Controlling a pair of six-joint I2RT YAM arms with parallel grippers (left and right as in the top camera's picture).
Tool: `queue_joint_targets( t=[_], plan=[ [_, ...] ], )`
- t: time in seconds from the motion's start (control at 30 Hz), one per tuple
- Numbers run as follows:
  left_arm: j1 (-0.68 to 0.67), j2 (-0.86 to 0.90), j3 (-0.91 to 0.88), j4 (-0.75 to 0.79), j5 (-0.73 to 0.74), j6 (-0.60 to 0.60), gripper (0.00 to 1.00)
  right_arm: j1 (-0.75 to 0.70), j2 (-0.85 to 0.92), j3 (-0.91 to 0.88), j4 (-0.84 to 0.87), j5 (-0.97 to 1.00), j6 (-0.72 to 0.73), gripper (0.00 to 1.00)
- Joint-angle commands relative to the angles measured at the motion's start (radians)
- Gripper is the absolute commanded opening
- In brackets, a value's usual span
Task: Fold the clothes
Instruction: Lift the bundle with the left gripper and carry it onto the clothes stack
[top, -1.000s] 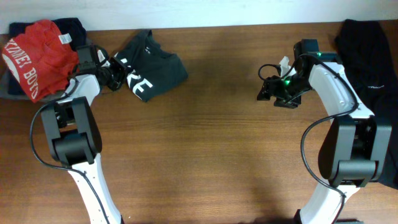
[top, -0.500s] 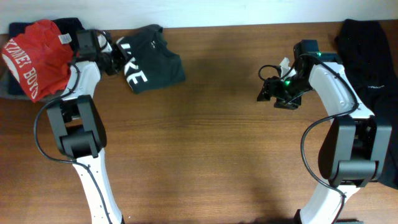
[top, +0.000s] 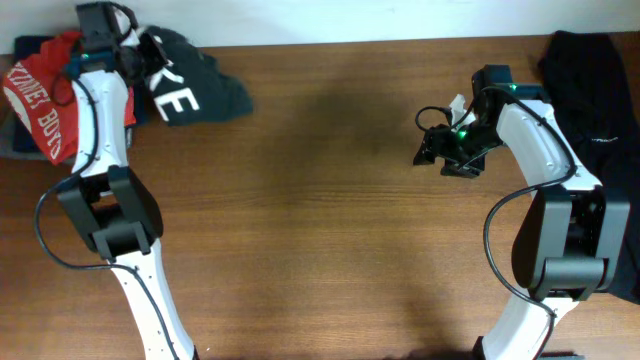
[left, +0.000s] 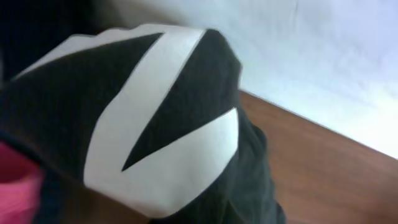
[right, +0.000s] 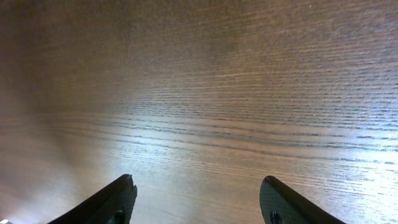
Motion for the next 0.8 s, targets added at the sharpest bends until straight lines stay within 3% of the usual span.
queue_joint_targets(
  t=[0.0,0.43,0.77],
  plan=[
    [0.015,-0.001,0.094,-0.017,-0.111,0.088,0.01,-0.003,0.004,-0.005,-0.003,0.002,0.005,0.69],
    [0.093,-0.001,0.102,-0.01,-0.24,0.177,0.01,-0.003,0.004,-0.005,-0.02,0.002,0.005,0.68],
    [0.158,-0.001,0.107,0.013,-0.247,0.184,0.01,-0.003,0.004,-0.005,-0.032,0.002,0.005,0.68]
  ],
)
